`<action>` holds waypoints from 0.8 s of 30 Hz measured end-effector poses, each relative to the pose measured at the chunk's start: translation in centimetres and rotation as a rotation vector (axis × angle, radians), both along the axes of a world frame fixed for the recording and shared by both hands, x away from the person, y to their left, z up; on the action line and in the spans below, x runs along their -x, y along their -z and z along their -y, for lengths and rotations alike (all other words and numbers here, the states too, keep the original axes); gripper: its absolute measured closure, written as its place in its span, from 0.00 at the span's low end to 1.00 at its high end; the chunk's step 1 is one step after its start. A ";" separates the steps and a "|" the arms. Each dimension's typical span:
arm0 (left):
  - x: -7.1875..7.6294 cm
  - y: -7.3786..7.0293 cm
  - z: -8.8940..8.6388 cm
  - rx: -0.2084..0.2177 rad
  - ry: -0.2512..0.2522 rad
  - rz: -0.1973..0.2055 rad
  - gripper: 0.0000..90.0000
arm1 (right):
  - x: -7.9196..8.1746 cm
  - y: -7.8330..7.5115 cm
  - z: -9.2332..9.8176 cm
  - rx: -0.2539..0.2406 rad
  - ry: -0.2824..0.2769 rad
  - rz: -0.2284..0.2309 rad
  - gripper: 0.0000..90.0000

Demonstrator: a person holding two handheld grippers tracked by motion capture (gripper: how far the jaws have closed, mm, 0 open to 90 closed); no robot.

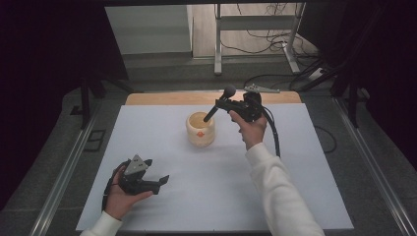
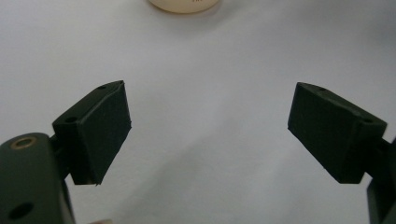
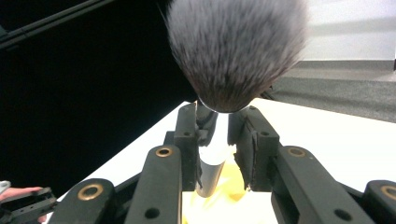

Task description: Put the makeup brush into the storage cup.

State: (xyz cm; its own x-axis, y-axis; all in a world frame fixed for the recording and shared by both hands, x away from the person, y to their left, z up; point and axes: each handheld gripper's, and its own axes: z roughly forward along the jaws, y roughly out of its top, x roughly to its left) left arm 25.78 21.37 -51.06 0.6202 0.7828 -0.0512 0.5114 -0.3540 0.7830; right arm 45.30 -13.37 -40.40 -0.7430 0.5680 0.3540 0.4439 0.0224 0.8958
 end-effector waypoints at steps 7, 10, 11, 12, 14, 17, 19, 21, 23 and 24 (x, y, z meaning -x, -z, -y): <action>0.0 0.0 -0.1 0.000 0.003 -0.003 0.15 | -1.0 1.4 -1.8 0.060 -0.007 -0.018 0.79; 0.0 0.0 -0.1 0.000 0.002 -0.001 0.15 | -1.1 1.7 -2.1 0.068 -0.007 -0.022 0.79; 0.0 0.0 -0.1 0.001 0.002 -0.001 0.15 | -1.1 1.9 -2.3 0.072 -0.008 -0.026 0.79; -0.1 0.0 -0.1 0.003 0.003 -0.002 0.15 | -1.2 2.0 -2.3 0.073 -0.007 -0.030 0.79; -0.1 0.0 0.0 0.014 0.008 -0.009 0.15 | -1.2 2.2 -2.4 0.081 -0.008 -0.029 0.79; -0.1 0.0 0.1 0.010 0.011 -0.009 0.15 | -1.4 2.9 -2.9 0.093 -0.006 -0.049 0.79; -0.1 -0.1 0.0 0.012 0.009 -0.009 0.15 | -1.5 3.0 -3.1 0.098 -0.007 -0.047 0.78; -0.1 -0.1 -0.1 0.015 0.005 -0.007 0.15 | -1.5 3.2 -3.3 0.111 -0.011 -0.054 0.78; -0.1 -0.1 -0.2 0.015 0.003 -0.008 0.16 | -1.6 3.5 -3.4 0.118 -0.015 -0.060 0.77; -0.1 0.0 -0.2 0.014 0.003 -0.010 0.16 | -1.7 3.6 -3.4 0.115 -0.024 -0.066 0.72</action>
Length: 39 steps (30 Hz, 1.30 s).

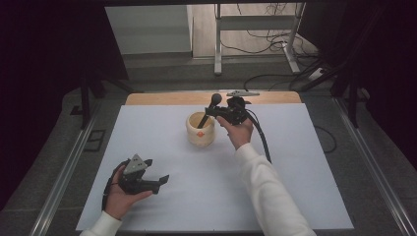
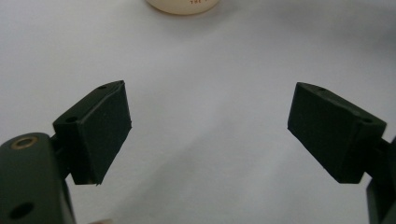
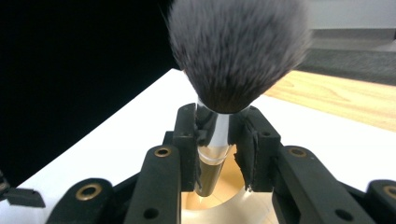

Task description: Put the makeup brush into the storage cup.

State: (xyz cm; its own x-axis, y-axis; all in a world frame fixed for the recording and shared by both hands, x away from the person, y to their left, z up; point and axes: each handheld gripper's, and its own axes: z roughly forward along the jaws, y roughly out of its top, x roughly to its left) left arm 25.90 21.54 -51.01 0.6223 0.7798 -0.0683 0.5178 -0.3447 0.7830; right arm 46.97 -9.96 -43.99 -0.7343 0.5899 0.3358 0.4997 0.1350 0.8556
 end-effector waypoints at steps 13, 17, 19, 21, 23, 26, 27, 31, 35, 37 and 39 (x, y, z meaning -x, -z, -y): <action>0.0 -0.1 0.0 -0.001 -0.002 0.005 0.16 | 1.2 -1.3 1.1 0.050 0.033 0.062 0.17; 0.0 -0.1 0.0 0.003 -0.004 0.005 0.16 | 2.2 -1.3 2.2 0.074 0.014 0.083 0.16; 0.0 -0.1 0.0 0.002 -0.004 0.007 0.16 | 2.4 -1.3 2.3 0.084 0.012 0.088 0.16; 0.0 -0.1 0.0 0.004 -0.005 0.007 0.16 | 2.9 -1.3 2.7 0.094 0.010 0.091 0.16; 0.1 -0.1 -0.1 0.004 -0.006 0.007 0.16 | 3.2 -1.3 3.1 0.095 0.004 0.094 0.16; 0.1 -0.1 0.0 0.007 -0.005 0.009 0.15 | 4.1 -1.1 3.9 0.103 -0.002 0.105 0.17; 0.1 -0.1 0.0 0.007 -0.005 0.008 0.15 | 4.4 -1.0 4.1 0.105 -0.003 0.105 0.17; 0.1 -0.1 0.0 0.007 -0.005 0.008 0.16 | 5.7 -0.3 5.2 0.125 -0.012 0.115 0.17; 0.1 -0.2 0.1 0.006 -0.005 0.009 0.16 | 6.5 0.0 6.3 0.126 -0.015 0.117 0.18; 0.2 -0.1 0.1 0.006 -0.005 0.010 0.15 | 7.1 0.1 7.1 0.130 -0.013 0.117 0.18; 0.1 -0.1 0.2 0.003 -0.004 0.007 0.16 | 7.7 0.3 8.1 0.132 -0.009 0.118 0.18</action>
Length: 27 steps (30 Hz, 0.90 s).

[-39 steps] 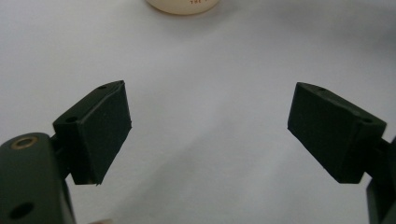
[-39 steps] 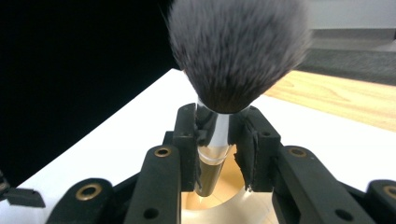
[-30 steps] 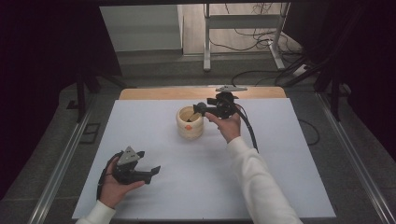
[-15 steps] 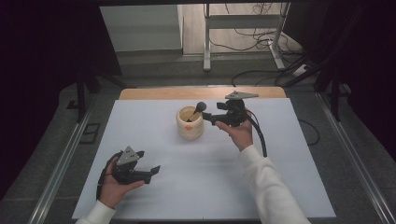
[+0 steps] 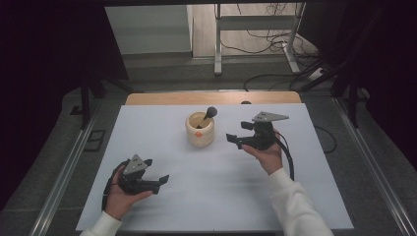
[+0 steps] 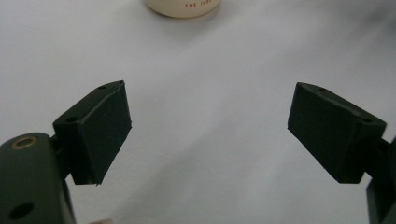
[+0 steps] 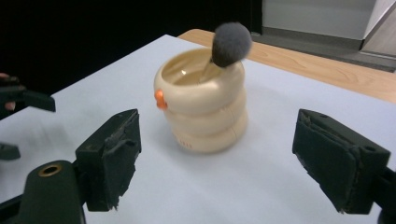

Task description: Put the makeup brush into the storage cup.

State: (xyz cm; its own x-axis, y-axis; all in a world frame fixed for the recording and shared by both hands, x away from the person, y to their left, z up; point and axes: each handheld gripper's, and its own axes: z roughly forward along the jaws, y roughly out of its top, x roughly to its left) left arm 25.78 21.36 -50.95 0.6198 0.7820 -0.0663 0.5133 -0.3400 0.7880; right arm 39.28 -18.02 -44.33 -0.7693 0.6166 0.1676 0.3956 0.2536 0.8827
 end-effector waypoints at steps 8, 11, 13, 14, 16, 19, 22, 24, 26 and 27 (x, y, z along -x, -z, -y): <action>0.1 0.0 0.0 0.000 -0.003 0.000 0.16 | 2.5 1.4 4.0 0.044 0.020 -0.015 0.20; 0.0 0.0 -0.1 -0.004 -0.002 0.002 0.16 | 3.8 2.1 5.6 0.080 0.038 -0.020 0.21; 0.1 0.1 -0.1 -0.004 0.000 0.001 0.16 | 4.2 2.4 6.0 0.087 0.040 -0.025 0.22; 0.1 0.1 -0.1 -0.005 0.000 0.001 0.16 | 5.0 3.0 6.7 0.102 0.041 -0.035 0.22; 0.1 0.1 -0.1 -0.004 0.001 0.003 0.15 | 5.8 3.6 7.4 0.129 0.048 -0.040 0.22; 0.1 0.0 -0.2 -0.001 -0.001 0.004 0.15 | 7.2 4.5 8.7 0.137 0.063 -0.067 0.22; 0.1 0.0 -0.2 0.000 0.000 0.005 0.15 | 8.2 5.1 9.6 0.166 0.076 -0.083 0.22; 0.1 0.0 -0.1 -0.001 0.001 0.005 0.15 | 8.4 5.2 9.9 0.176 0.081 -0.078 0.22; 0.1 0.0 -0.1 -0.002 0.003 0.005 0.15 | 8.6 5.3 10.6 0.163 0.090 -0.077 0.23; 0.1 0.0 -0.1 -0.004 0.004 0.005 0.15 | 8.6 5.3 10.8 0.158 0.092 -0.077 0.23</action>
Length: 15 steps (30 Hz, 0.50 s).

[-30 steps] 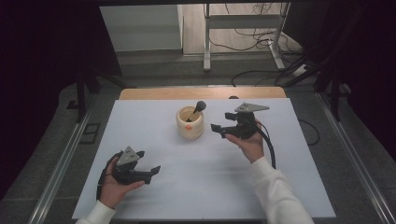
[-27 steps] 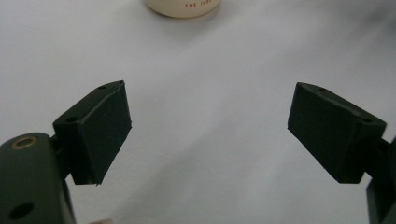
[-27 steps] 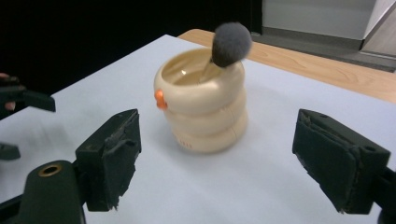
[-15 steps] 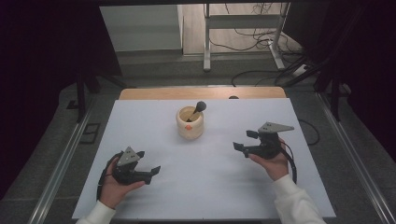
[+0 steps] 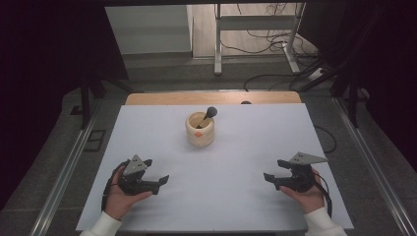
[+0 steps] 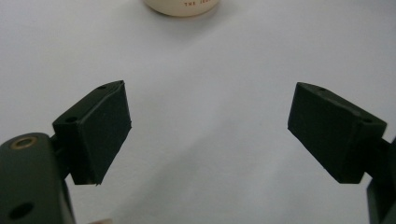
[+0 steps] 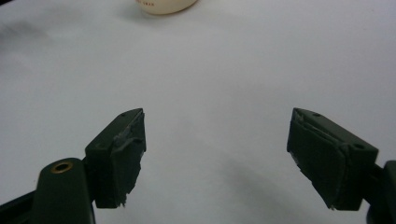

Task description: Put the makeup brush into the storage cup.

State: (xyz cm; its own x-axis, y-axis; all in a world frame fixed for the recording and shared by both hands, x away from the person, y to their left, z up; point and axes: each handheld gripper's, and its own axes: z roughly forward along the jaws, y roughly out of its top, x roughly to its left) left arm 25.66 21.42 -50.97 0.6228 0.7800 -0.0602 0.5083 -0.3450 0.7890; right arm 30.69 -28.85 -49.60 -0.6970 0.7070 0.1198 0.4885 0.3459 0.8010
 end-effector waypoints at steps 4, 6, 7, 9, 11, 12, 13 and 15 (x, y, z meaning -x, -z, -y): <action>0.0 0.0 0.0 0.000 0.001 0.000 0.15 | -0.2 0.1 0.2 -0.007 0.008 -0.006 0.23; 0.0 0.0 -0.1 0.003 0.000 0.000 0.15 | -0.3 0.2 0.0 0.007 -0.003 -0.006 0.23; 0.0 0.0 -0.1 0.003 -0.001 0.000 0.15 | -0.2 0.3 -0.1 0.011 -0.004 -0.007 0.23; 0.0 0.0 -0.1 0.002 -0.001 -0.001 0.15 | -0.2 0.3 -0.1 0.012 -0.009 -0.010 0.24; 0.0 0.0 -0.1 0.001 0.000 0.000 0.15 | -0.3 0.3 0.0 0.013 -0.007 -0.012 0.24; 0.0 0.0 -0.1 0.002 0.000 0.000 0.15 | -0.3 0.3 0.0 0.011 -0.007 -0.012 0.24; 0.0 0.0 -0.1 0.003 -0.001 0.000 0.15 | -0.3 0.3 0.0 0.008 -0.007 -0.012 0.24; 0.0 0.0 -0.1 0.003 -0.001 0.001 0.15 | -0.3 0.3 0.0 0.013 -0.007 -0.011 0.24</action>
